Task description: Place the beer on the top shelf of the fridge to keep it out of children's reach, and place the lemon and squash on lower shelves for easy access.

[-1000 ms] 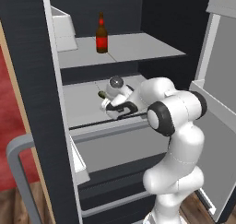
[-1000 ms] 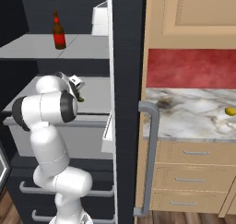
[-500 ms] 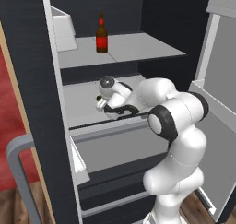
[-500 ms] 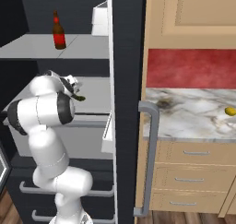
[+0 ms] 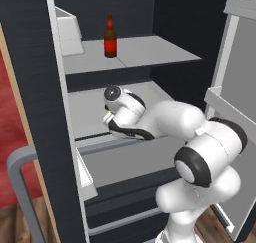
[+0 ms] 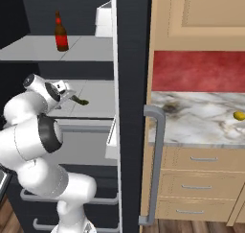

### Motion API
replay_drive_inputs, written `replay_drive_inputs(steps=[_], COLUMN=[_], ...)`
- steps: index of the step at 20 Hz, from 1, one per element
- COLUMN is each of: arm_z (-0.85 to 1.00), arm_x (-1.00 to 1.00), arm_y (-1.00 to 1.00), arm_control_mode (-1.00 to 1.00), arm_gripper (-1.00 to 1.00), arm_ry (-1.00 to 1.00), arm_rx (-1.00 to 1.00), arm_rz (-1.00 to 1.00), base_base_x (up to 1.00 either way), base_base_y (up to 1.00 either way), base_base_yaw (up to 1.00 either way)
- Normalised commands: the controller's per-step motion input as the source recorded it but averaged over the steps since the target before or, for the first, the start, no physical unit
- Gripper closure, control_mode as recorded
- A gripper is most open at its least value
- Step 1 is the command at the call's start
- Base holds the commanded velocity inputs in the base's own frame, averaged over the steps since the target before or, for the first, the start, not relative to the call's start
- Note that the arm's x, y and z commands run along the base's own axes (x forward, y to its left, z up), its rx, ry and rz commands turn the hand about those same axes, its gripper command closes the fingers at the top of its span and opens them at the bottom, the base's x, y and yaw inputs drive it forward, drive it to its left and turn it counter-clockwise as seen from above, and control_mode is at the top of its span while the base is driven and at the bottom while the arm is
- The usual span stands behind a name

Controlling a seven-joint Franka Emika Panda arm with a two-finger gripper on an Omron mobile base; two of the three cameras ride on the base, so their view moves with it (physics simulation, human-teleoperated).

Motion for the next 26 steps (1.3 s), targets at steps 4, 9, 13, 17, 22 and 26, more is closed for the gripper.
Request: replay_drive_inputs(steps=[4, 9, 13, 17, 22, 26], arm_z=[0.01, 0.08, 0.51, 0.55, 0.53, 0.37], arm_x=[-1.00, -1.00, -1.00, -0.91, -0.80, -0.94], arm_y=[-0.02, -0.12, -0.28, -0.36, -0.31, -0.19], arm_control_mode=[-1.00, -1.00, -1.00, -1.00, -1.00, -1.00], arm_gripper=[-1.00, -1.00, -1.00, -1.00, -1.00, -1.00], arm_ry=[0.00, 0.00, 0.00, 0.00, 0.01, 0.02], arm_rx=[0.05, 0.24, 0.28, 0.18, 0.13, 0.10], arm_rz=[-0.06, -0.10, -0.10, -0.07, -0.07, -0.04], base_base_x=[0.00, 0.00, 0.00, 0.00, 0.00, 0.00], base_base_y=[0.00, 0.00, 0.00, 0.00, 0.00, 0.00], base_base_yaw=[0.00, 0.00, 0.00, 0.00, 0.00, 0.00])
